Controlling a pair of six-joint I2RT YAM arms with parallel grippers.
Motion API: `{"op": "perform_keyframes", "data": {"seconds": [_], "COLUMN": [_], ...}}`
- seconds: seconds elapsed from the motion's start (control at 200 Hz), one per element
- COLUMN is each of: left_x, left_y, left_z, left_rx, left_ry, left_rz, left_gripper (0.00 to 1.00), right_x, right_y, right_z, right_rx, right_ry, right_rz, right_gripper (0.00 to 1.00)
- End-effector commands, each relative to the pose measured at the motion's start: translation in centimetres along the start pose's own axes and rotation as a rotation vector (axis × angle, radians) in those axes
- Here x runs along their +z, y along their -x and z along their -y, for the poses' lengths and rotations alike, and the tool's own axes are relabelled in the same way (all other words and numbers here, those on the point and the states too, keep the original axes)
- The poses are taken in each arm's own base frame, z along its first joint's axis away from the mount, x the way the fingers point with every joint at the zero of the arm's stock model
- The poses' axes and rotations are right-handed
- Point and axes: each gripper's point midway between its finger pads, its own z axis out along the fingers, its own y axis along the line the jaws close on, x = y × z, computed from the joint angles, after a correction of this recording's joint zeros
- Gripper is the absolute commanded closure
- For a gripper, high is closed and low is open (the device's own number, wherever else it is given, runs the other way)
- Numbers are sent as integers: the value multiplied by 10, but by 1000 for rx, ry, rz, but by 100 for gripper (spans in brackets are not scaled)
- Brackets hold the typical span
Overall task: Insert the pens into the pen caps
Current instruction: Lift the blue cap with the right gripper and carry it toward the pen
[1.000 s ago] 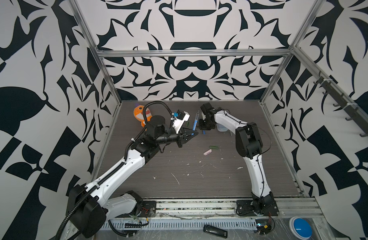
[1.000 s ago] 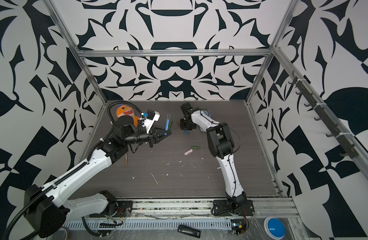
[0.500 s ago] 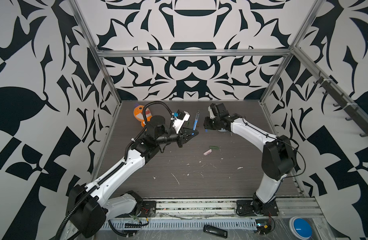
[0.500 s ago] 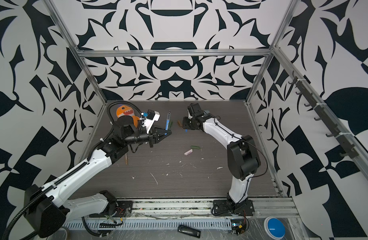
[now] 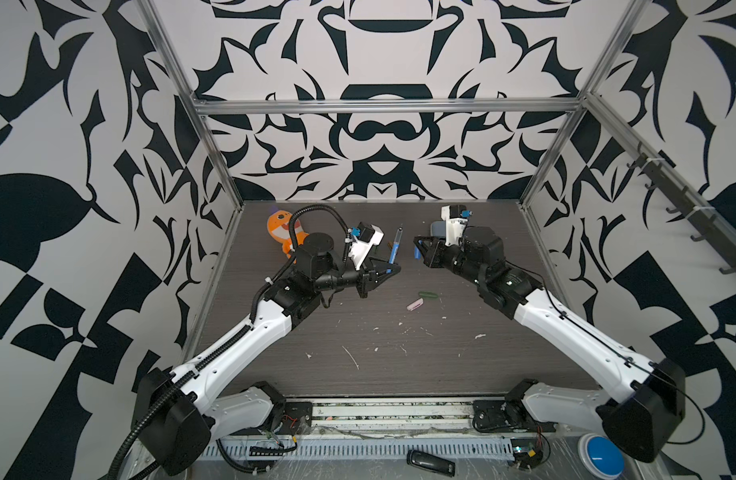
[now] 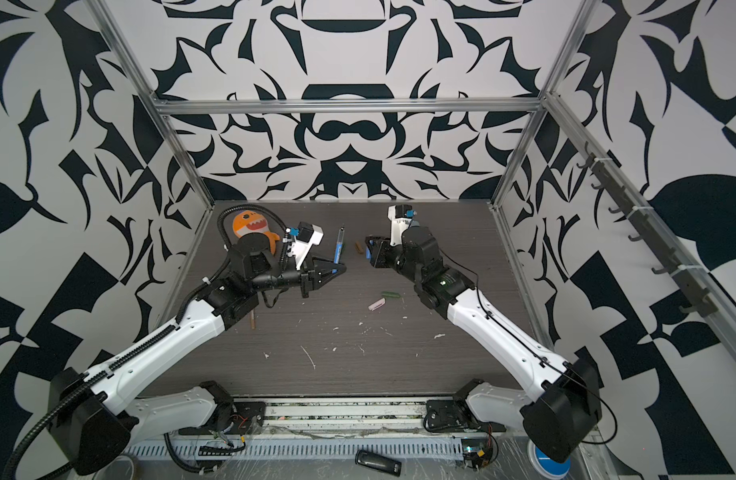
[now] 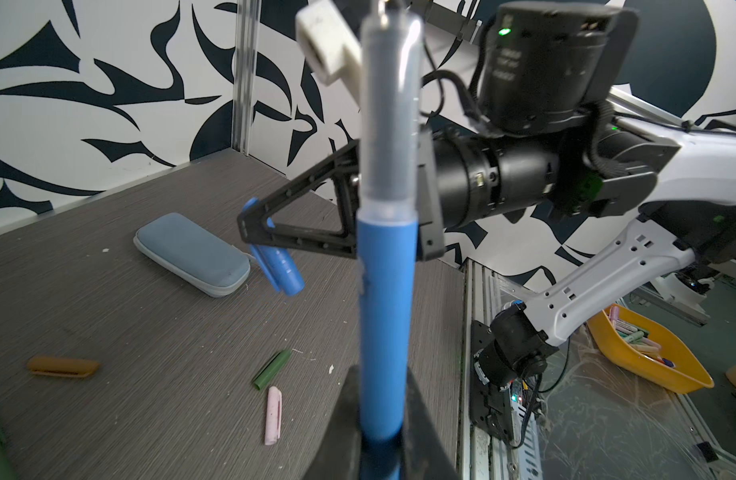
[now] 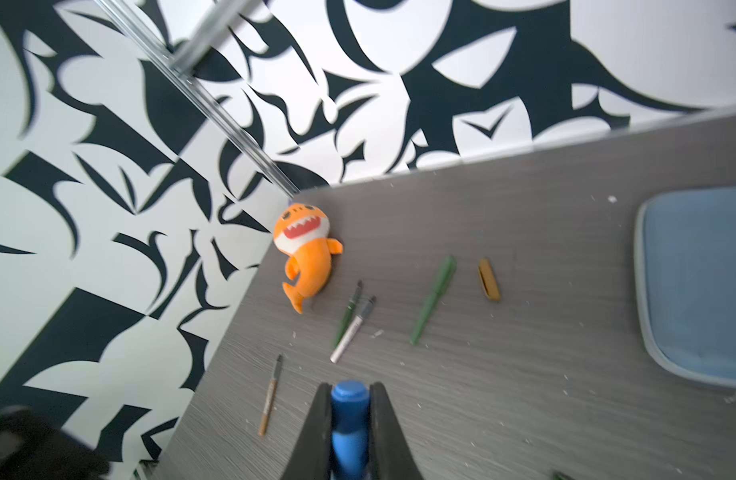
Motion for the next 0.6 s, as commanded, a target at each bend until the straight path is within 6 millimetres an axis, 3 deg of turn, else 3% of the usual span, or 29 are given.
{"op": "perform_keyframes", "data": {"seconds": [0.0,0.345,0.595], "left_x": [1,1,2], "left_y": [-2,-2,-3], "left_z": [0,4,4], "left_rx": [19,23,22], "left_ry": [-3,-8,-12], "left_rz": [6,8,5], "left_gripper": [100,100,100], "right_x": [-20,-56,-66], "right_y": [41,88,115], "right_z": [-34,-97,-121], "right_rx": [-31,-150,-175], "right_ry": [73,168,216], "right_rz": [151,333,418], "right_gripper": [100,100,100]}}
